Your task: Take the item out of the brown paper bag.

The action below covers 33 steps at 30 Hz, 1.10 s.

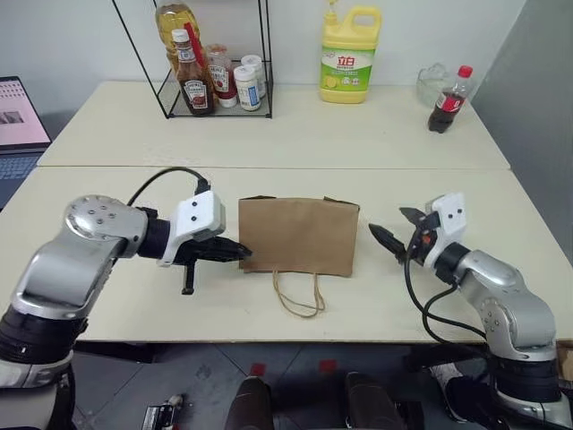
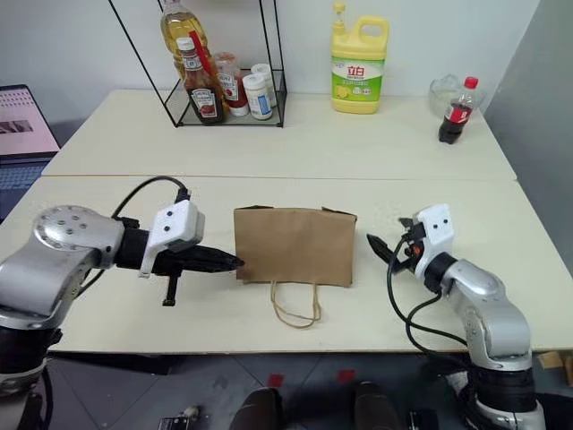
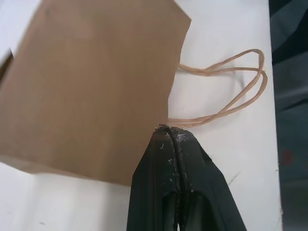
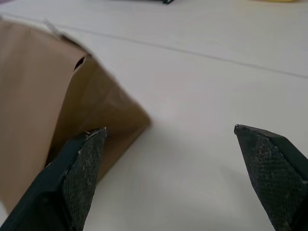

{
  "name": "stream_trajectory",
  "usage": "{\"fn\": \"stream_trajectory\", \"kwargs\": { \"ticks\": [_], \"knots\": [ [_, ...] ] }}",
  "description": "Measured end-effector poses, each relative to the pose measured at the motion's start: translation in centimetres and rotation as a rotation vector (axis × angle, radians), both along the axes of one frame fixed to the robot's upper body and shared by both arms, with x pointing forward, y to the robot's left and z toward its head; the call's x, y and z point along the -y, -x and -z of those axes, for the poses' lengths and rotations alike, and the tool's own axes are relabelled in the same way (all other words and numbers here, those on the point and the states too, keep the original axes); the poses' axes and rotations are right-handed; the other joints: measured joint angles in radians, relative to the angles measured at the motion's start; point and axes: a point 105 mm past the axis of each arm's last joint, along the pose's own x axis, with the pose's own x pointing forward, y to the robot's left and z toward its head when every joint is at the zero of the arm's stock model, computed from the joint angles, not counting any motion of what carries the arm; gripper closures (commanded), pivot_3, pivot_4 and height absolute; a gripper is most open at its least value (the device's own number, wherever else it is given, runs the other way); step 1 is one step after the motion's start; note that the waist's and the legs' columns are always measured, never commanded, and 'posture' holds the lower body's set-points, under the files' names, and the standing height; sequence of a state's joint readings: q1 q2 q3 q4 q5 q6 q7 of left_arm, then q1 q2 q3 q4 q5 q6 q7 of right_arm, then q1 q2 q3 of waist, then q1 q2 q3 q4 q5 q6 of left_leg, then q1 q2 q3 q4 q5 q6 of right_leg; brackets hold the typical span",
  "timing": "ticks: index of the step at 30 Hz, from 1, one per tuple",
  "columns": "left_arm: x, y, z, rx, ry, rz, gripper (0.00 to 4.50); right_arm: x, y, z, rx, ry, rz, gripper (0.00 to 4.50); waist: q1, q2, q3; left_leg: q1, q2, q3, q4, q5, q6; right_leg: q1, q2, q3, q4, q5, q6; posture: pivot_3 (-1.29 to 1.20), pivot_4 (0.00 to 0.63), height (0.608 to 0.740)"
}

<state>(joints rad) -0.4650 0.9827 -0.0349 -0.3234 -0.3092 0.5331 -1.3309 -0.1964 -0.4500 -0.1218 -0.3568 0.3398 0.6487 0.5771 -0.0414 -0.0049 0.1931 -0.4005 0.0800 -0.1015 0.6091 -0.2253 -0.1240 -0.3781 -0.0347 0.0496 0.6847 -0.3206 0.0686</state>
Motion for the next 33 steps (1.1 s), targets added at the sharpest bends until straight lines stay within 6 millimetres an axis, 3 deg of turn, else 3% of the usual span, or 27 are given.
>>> {"fn": "stream_trajectory", "kwargs": {
  "ticks": [5, 8, 14, 21, 28, 31, 33],
  "knots": [
    [1.6, 1.8, 2.4, 0.031, -0.033, 0.186, 4.50, -1.0, 3.4, 1.5, -0.059, 0.111, -0.216, 0.04, 0.007, 0.000, 0.000, 0.000, 0.000, 0.000, 0.000, 0.000, 0.000, 0.001, 0.000, 0.000, -0.002, 0.000, 0.000, 0.00, 0.150, 0.740],
    [3.2, 2.1, 3.1, 0.027, 0.019, 0.251, 3.88, -2.0, 5.0, 2.3, -0.076, 0.157, -0.334, 0.00, 0.009, 0.000, 0.000, 0.001, 0.000, 0.000, 0.001, 0.000, 0.000, 0.003, 0.000, 0.000, -0.002, 0.000, 0.000, 0.00, 0.150, 0.740],
    [4.3, 2.1, 3.5, 0.002, 0.075, 0.299, 2.03, -2.4, 6.1, 3.2, -0.083, 0.185, -0.399, 0.00, 0.008, -0.001, 0.000, 0.001, 0.000, 0.000, 0.001, 0.000, 0.000, 0.004, 0.000, 0.000, -0.003, 0.000, 0.000, 0.00, 0.150, 0.740],
    [5.3, 2.4, 5.0, -0.032, 0.089, 0.344, 2.03, -2.5, 6.3, 3.5, -0.088, 0.186, -0.395, 0.00, 0.009, -0.001, 0.000, 0.001, 0.000, -0.001, 0.001, 0.000, 0.000, 0.004, 0.000, -0.001, -0.003, 0.000, 0.000, 0.00, 0.150, 0.740],
    [7.0, 1.4, 7.3, -0.037, 0.100, 0.328, 2.03, -3.2, 6.7, 3.8, -0.094, 0.193, -0.418, 0.00, 0.010, -0.001, -0.001, 0.002, 0.000, -0.001, 0.002, 0.000, 0.000, 0.005, 0.000, -0.001, -0.003, 0.000, 0.000, 0.00, 0.150, 0.740],
    [7.4, 1.1, 7.5, -0.024, 0.110, 0.322, 2.63, -3.2, 6.9, 3.8, -0.092, 0.202, -0.426, 0.00, 0.009, -0.001, -0.001, 0.002, 0.000, -0.001, 0.002, 0.000, 0.000, 0.005, 0.000, -0.001, -0.003, 0.000, 0.000, 0.00, 0.150, 0.740],
    [7.5, 1.0, 7.4, -0.027, 0.118, 0.317, 3.26, -3.1, 7.1, 3.9, -0.095, 0.219, -0.436, 0.00, 0.009, -0.001, -0.001, 0.002, 0.000, -0.001, 0.002, 0.000, 0.000, 0.005, 0.000, -0.001, -0.003, 0.000, 0.000, 0.00, 0.150, 0.740]
  ]
}}
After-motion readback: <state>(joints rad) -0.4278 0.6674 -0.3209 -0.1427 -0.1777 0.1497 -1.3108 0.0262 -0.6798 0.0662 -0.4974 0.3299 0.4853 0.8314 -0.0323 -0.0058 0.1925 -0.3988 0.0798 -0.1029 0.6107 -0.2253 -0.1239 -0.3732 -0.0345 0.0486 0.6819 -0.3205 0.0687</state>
